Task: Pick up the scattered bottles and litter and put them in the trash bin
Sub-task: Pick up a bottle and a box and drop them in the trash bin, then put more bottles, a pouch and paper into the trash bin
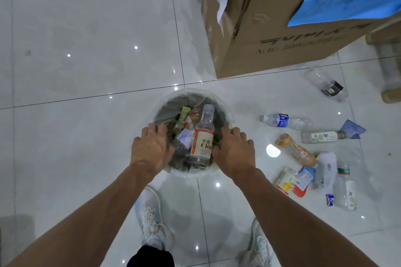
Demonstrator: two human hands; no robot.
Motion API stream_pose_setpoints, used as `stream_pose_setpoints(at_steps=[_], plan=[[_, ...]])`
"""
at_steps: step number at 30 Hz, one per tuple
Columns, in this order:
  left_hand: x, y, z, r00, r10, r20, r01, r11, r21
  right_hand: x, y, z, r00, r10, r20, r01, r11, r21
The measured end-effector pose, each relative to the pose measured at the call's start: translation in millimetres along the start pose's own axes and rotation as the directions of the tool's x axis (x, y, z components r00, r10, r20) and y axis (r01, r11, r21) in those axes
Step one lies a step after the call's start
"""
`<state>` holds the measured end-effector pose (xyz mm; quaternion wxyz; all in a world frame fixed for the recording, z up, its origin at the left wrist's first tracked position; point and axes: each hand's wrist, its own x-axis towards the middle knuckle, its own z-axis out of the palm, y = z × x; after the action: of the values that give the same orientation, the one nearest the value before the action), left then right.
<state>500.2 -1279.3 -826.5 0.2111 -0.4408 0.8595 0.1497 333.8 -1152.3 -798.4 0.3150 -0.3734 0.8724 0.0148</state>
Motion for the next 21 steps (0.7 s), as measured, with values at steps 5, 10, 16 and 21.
stream_pose_setpoints(at_steps=[5,10,16,21], plan=[[7,38,3,0.998,-0.065,-0.017,0.063,0.995,-0.075,-9,55,1,0.998,0.036,-0.049,-0.034,0.999,0.022],[10,103,12,0.985,0.076,-0.156,-0.089,0.993,-0.082,-21,136,6,0.990,0.134,-0.041,-0.133,0.990,0.042],[15,215,36,0.907,0.311,-0.283,-0.335,0.942,-0.038,-39,251,16,0.954,0.297,-0.025,-0.296,0.954,0.054],[3,286,98,0.946,0.319,-0.052,-0.319,0.948,0.002,-47,330,42,0.914,0.406,0.013,-0.406,0.912,0.048]])
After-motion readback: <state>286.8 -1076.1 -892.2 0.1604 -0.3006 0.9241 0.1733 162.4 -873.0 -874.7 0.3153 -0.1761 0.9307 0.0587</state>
